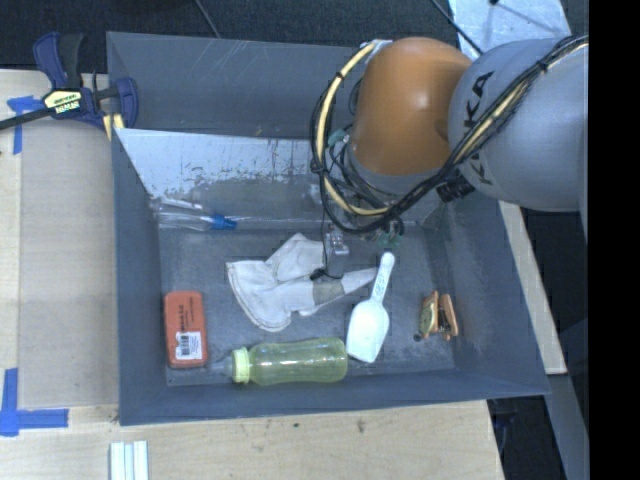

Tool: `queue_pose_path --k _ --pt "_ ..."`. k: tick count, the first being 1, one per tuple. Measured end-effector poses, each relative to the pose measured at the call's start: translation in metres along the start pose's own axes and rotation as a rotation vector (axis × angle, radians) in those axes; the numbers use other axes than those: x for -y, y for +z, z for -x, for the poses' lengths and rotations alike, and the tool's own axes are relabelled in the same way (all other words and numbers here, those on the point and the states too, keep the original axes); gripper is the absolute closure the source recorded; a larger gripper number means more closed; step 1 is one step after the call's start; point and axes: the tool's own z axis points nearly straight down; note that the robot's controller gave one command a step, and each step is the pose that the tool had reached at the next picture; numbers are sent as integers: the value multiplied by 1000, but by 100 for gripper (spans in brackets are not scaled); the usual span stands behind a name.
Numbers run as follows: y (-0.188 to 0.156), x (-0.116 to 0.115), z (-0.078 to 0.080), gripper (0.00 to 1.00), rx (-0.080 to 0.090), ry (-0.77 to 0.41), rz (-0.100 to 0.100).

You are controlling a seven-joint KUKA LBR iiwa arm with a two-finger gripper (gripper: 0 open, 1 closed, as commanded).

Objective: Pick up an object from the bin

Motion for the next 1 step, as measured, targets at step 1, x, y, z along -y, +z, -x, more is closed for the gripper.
queue_pose_path --k 1 --pt "48 7 -7 0 4 13 1"
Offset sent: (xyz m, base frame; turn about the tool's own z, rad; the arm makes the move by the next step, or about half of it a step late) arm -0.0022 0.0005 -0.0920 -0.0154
